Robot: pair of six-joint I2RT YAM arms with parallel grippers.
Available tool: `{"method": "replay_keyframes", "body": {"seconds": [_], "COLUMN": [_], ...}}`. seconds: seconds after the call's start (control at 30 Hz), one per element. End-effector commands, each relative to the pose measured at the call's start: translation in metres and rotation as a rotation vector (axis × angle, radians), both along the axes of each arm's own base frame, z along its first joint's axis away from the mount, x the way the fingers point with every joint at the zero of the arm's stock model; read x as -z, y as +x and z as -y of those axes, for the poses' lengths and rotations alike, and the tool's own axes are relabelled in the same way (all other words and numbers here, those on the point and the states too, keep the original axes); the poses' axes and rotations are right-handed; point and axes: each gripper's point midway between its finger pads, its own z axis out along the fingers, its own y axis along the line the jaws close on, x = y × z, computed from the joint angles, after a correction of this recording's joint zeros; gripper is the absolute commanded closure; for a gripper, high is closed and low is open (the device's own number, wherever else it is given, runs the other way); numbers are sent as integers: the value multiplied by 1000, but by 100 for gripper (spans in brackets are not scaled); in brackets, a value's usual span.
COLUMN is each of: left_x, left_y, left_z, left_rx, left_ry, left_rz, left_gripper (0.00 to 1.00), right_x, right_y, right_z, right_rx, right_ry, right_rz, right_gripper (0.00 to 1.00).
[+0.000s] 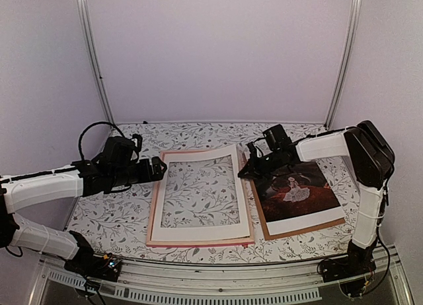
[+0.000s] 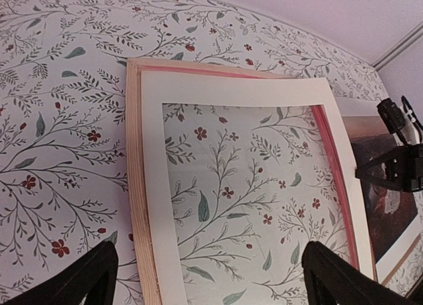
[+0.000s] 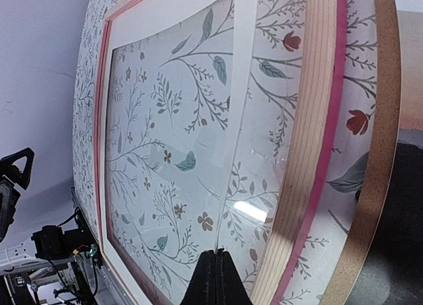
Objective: Put the photo into the frame
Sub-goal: Place the mat board on the glass panel.
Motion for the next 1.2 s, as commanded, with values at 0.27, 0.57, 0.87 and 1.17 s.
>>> {"method": "replay_keyframes", "body": {"seconds": [0.27, 0.57, 0.87, 1.17], "left_x": [4, 5, 5, 5], "left_y": [1, 0, 0, 0], "left_z": [-4, -4, -4, -3], "left_rx": [-3, -5, -4, -1], "left_ry": [26, 26, 25, 23], "left_rz": [-1, -4, -3, -2], "left_gripper": [0, 0, 0, 0], "right_x": [8, 11, 14, 13], "right_y": [6, 6, 2, -1], "right_z": [-4, -3, -7, -7], "right_rx": [-35, -27, -24, -12], "right_ry": [-24, -25, -20, -31], "right_rz": [0, -8, -28, -37], "right_gripper": [100, 100, 100, 98]}}
